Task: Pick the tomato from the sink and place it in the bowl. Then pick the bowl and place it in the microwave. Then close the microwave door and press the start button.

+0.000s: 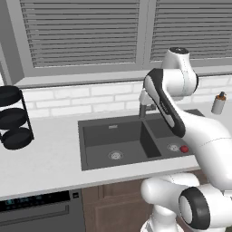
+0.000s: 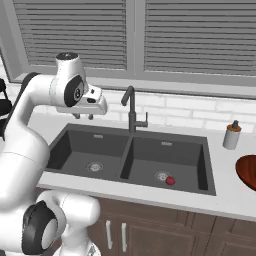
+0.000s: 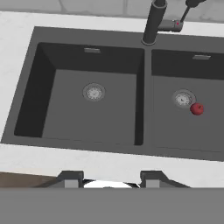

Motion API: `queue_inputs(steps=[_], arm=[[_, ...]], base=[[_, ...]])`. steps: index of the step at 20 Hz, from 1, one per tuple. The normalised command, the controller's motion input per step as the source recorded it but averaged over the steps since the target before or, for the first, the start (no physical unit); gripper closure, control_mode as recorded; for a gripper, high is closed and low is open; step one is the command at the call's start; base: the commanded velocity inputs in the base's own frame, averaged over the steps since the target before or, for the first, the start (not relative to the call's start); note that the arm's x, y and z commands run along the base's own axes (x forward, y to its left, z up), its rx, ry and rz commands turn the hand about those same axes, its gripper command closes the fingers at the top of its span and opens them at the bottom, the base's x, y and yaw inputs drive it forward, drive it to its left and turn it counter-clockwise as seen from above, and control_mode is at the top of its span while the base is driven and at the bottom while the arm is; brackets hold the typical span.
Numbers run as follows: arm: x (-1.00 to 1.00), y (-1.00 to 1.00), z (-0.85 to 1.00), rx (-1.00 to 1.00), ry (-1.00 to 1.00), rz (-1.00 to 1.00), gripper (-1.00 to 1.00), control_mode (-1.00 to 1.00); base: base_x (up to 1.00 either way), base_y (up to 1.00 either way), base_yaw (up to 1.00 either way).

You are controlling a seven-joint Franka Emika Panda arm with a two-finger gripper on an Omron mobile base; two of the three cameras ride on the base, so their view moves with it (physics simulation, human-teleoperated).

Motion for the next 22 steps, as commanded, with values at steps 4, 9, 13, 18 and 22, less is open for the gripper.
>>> queue_inputs(steps=[4,9,13,18,22], arm=[[0.02,-0.6,-0.01,0.04,-0.02,0.13,-1.0,-1.0],[-0.11,-0.98,-0.09,0.13,-0.02,0.1,-1.0,-1.0],[0.03,-0.97,-0.48,0.08,0.07,-0.02,-1.0,-1.0],[-0.28,-0.6,-0.49,0.1,0.14,-0.07,-1.0,-1.0],[0.15,-0.65,-0.5,0.1,0.26,-0.18,-1.0,-1.0]], base=[[0.0,0.0,0.0],[0.0,0.0,0.0],[0.0,0.0,0.0],[0.0,0.0,0.0],[0.0,0.0,0.0]])
